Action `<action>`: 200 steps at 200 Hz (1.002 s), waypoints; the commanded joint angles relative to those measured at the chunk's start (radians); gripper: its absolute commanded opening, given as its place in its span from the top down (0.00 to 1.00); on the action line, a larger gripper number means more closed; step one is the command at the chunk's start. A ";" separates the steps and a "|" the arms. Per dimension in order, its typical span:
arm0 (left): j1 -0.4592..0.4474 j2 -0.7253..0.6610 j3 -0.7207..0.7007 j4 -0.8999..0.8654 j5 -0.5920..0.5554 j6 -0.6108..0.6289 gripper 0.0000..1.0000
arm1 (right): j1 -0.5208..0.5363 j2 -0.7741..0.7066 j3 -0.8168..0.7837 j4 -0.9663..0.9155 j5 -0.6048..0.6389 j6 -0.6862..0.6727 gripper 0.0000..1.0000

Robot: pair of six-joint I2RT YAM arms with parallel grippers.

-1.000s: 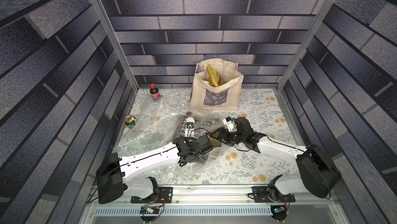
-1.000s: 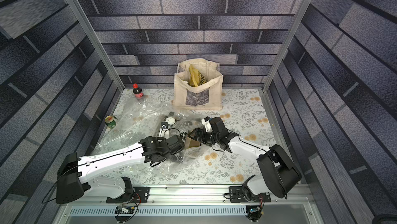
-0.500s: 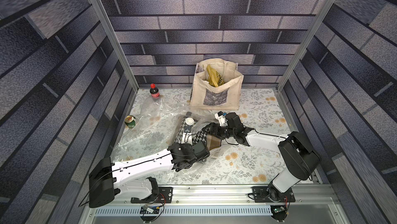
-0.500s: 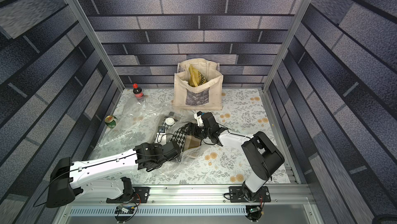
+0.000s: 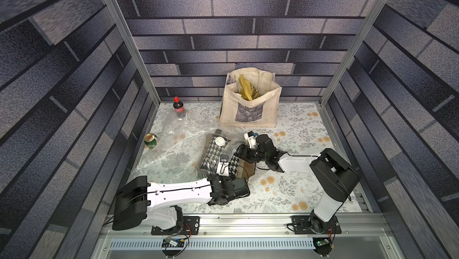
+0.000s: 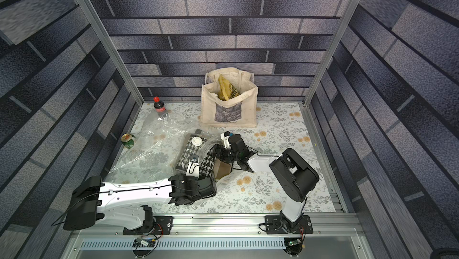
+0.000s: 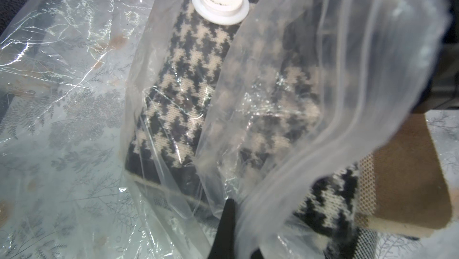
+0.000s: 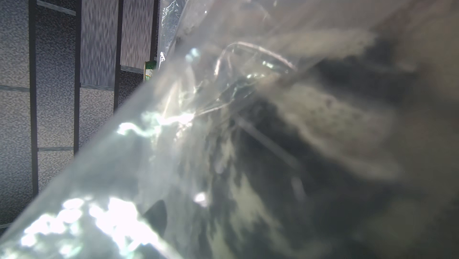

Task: Take the scarf out of the vacuum bag
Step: Take out the scarf from the vacuum bag.

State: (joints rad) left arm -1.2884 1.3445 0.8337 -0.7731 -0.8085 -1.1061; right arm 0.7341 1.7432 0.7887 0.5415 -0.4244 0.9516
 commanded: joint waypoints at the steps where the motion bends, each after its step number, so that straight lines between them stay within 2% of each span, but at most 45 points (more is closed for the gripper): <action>1: -0.026 -0.002 -0.015 -0.025 -0.008 -0.053 1.00 | 0.013 0.028 -0.042 0.071 0.032 0.047 0.15; 20: -0.026 -0.033 -0.033 -0.011 -0.019 -0.052 1.00 | 0.014 0.034 -0.065 0.120 0.042 0.079 0.17; 49: -0.007 -0.061 -0.032 -0.038 -0.034 -0.051 1.00 | 0.019 0.070 -0.065 0.199 0.020 0.133 0.26; 68: 0.012 -0.081 -0.012 -0.071 -0.044 -0.048 1.00 | 0.030 0.107 -0.053 0.255 -0.003 0.168 0.36; 116: 0.083 -0.146 0.079 -0.138 -0.067 0.021 1.00 | 0.048 0.110 -0.083 0.291 0.033 0.190 0.34; 151: 0.105 -0.212 0.096 -0.104 -0.067 0.099 1.00 | 0.050 0.060 -0.097 0.223 0.050 0.175 0.33; 181: 0.108 -0.216 0.102 -0.067 -0.053 0.161 1.00 | 0.055 0.033 -0.096 0.189 0.070 0.158 0.33; 188: 0.108 -0.215 0.102 -0.054 -0.047 0.172 1.00 | 0.055 0.036 -0.089 0.186 0.066 0.158 0.36; 200: 0.107 -0.206 0.102 -0.046 -0.042 0.173 1.00 | 0.057 0.042 -0.076 0.190 0.058 0.160 0.54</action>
State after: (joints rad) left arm -1.1893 1.1404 0.9081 -0.8249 -0.8375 -0.9932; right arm 0.7769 1.7893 0.7048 0.7868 -0.3672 1.1126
